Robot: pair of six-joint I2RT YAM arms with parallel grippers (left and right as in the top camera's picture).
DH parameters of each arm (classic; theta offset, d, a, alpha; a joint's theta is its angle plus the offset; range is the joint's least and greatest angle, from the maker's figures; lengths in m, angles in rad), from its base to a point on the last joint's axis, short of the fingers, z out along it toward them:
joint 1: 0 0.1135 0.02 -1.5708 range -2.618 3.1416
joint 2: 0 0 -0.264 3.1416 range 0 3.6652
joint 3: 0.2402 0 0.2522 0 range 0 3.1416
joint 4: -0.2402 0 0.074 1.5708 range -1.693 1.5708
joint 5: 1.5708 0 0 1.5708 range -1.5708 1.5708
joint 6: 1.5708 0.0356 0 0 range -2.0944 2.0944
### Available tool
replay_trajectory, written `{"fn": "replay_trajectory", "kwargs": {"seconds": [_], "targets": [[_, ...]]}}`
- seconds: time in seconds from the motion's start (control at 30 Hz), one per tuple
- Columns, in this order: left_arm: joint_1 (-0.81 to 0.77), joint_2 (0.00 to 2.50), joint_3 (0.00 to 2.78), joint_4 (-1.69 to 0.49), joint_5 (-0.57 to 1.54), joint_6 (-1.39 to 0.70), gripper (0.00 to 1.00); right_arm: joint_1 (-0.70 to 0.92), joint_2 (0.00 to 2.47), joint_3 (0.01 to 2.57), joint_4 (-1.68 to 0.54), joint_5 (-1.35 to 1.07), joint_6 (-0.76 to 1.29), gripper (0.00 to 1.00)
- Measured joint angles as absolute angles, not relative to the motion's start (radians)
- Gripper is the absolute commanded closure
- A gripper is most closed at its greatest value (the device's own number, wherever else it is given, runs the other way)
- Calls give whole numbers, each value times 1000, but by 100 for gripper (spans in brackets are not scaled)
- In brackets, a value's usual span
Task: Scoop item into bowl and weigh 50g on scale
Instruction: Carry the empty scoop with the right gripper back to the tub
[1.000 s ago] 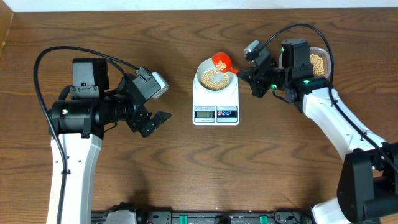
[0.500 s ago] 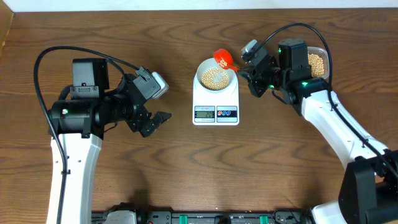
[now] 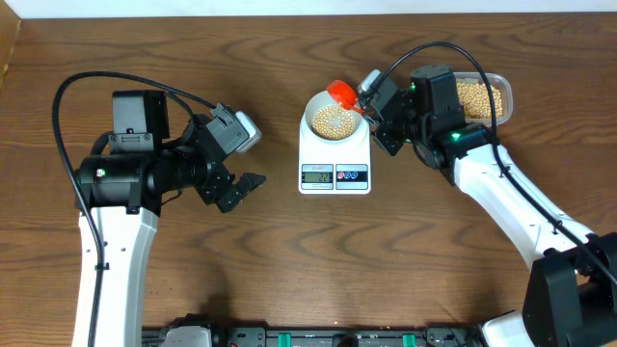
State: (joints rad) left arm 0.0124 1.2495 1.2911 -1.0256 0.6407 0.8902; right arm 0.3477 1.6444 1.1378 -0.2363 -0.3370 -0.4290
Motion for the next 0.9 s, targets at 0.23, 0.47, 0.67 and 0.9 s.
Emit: {"fn": "replay_trajectory", "kwargs": {"seconds": [0.23,0.47,0.67,0.9], "targets": [[12,1250,1291,-1026,641,890,4,365,1639,1138,-233,-290,-437,99],[12,1250,1291,-1026,641,890,4,317,1511,1138,-236,-211,-434,99],[12,1250,1291,-1026,641,890,4,175,1448,1138,-292,-99,-360,99],[12,1250,1291,-1026,641,890,4,82,1450,1138,-397,-66,-265,99]]}}
